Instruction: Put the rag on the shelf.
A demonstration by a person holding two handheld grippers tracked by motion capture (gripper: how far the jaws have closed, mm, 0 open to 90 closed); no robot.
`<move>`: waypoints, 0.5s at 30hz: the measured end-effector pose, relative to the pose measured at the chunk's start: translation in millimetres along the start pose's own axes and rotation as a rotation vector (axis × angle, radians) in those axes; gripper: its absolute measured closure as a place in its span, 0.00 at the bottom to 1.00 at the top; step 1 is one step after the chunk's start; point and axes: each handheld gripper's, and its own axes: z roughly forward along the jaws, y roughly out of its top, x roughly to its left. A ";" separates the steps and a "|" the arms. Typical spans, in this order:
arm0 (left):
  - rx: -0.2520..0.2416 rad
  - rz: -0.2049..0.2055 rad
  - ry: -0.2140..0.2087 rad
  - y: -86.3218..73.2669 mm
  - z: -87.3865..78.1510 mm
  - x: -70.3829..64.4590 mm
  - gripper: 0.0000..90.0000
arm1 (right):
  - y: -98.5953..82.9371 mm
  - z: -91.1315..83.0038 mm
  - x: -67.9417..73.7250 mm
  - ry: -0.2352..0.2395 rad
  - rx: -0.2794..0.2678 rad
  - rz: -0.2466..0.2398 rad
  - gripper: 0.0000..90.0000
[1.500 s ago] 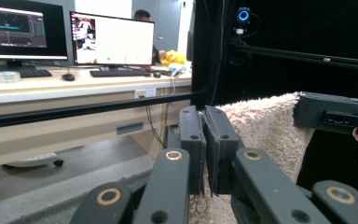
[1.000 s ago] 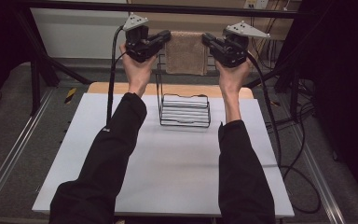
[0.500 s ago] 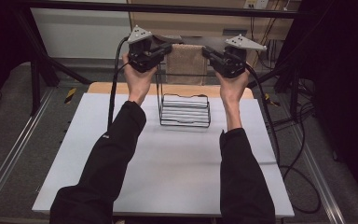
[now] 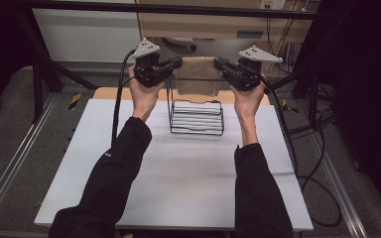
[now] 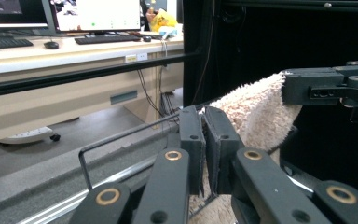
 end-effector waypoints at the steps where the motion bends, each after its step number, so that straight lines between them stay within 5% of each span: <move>1: -0.001 0.003 0.001 -0.4 -1.0 -0.8 0.95 | -0.2 -0.7 0.6 0.000 0.002 -0.002 0.95; 15: 0.055 0.002 -0.038 -13.6 -9.5 -9.4 0.94 | -10.9 -14.6 8.3 0.031 0.049 -0.026 0.94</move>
